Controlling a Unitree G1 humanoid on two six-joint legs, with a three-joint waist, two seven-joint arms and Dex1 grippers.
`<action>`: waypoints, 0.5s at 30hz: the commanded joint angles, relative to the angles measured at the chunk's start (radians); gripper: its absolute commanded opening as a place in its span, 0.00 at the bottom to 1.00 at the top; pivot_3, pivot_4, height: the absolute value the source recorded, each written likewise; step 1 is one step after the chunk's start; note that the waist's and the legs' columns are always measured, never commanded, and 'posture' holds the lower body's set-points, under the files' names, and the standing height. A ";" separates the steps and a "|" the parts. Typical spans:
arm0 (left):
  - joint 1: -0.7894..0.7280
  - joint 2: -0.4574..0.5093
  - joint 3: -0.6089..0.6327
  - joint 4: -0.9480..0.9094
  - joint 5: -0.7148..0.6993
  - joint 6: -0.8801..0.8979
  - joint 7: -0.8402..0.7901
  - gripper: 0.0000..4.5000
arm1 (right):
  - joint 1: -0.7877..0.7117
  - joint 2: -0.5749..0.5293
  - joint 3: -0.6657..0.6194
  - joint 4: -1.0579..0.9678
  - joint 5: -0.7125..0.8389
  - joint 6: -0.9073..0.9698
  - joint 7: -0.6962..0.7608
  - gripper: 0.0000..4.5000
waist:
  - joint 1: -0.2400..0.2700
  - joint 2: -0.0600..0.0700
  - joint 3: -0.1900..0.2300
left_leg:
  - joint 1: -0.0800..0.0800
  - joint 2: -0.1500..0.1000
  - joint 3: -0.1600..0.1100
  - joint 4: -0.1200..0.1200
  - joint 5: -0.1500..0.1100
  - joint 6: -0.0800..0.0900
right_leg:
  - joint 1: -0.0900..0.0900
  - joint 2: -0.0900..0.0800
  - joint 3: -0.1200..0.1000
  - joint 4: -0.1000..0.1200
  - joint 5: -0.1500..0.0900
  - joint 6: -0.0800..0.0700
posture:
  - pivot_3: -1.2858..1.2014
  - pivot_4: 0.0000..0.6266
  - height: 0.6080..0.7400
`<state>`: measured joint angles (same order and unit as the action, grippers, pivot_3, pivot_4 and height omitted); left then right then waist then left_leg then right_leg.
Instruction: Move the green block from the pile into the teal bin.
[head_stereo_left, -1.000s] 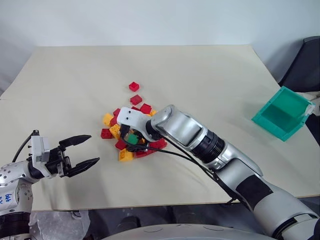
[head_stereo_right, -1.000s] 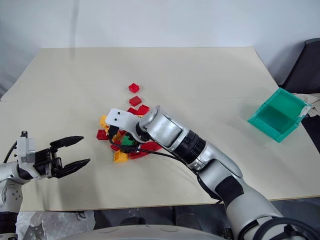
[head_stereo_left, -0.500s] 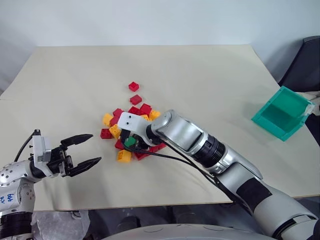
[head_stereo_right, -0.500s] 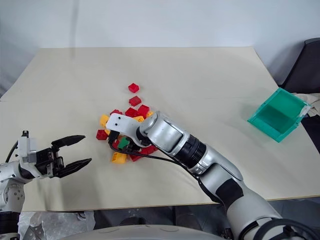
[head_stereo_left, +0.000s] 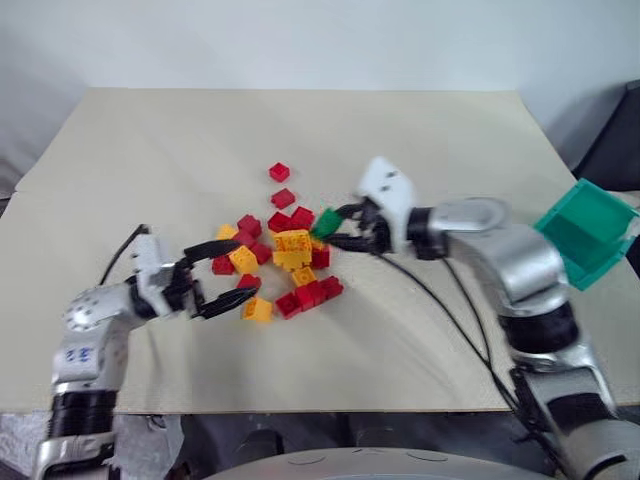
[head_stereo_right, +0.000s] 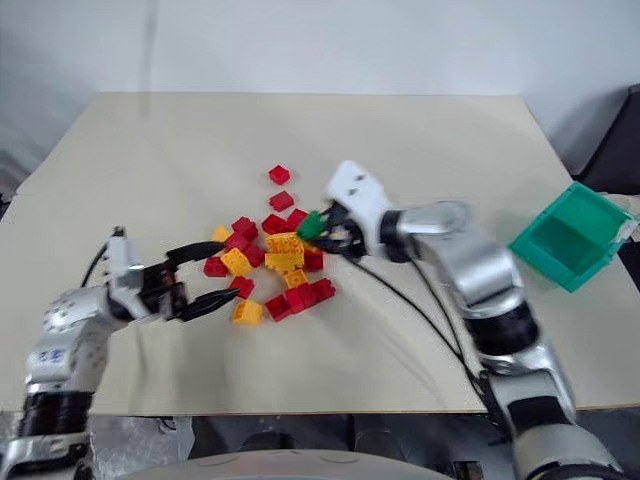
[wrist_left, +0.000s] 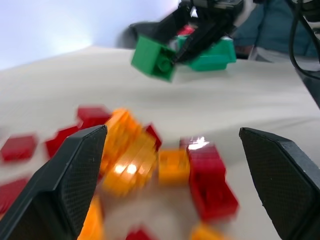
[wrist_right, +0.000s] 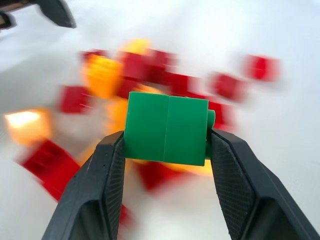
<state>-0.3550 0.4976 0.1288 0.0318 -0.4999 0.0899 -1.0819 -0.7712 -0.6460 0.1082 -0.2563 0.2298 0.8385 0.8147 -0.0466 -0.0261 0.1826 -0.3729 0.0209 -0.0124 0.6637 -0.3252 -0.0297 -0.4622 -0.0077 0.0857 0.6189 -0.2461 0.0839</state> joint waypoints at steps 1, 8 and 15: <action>-0.073 -0.049 -0.073 -0.018 0.044 0.004 0.054 1.00 | 0.020 -0.104 -0.139 0.058 -0.055 -0.109 -0.051 0.46 | 0.003 0.000 0.000 | 0.000 -0.001 0.002 0.000 0.000 0.001 | 0.000 0.000 0.001 -0.002 0.000 0.000 | 0.52 0.24 1.00; -0.268 -0.172 -0.188 0.136 0.158 -0.015 0.138 1.00 | 0.121 -0.304 -0.249 0.285 -0.197 -0.235 -0.177 0.46 | 0.002 0.000 0.000 | 0.003 -0.004 0.008 0.000 0.002 0.005 | 0.000 0.002 0.008 -0.001 0.002 0.003 | 0.52 0.24 1.00; -0.403 -0.299 -0.239 0.272 0.252 -0.041 0.245 1.00 | 0.037 -0.312 -0.253 0.659 -0.300 -0.365 -0.364 0.46 | -0.006 0.000 0.000 | 0.005 -0.007 0.020 0.000 0.005 0.009 | 0.000 0.004 0.022 -0.003 0.007 0.012 | 0.52 0.24 1.00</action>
<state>-0.7361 0.2048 -0.1048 0.3027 -0.2674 0.0631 -0.8646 -0.7001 -0.9403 -0.1204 0.3538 -0.0468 0.5269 0.4966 -0.0526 -0.0264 0.1831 -0.3681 0.0138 0.0089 0.6634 -0.3203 -0.0207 -0.4625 -0.0040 0.1096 0.6158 -0.2386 0.0973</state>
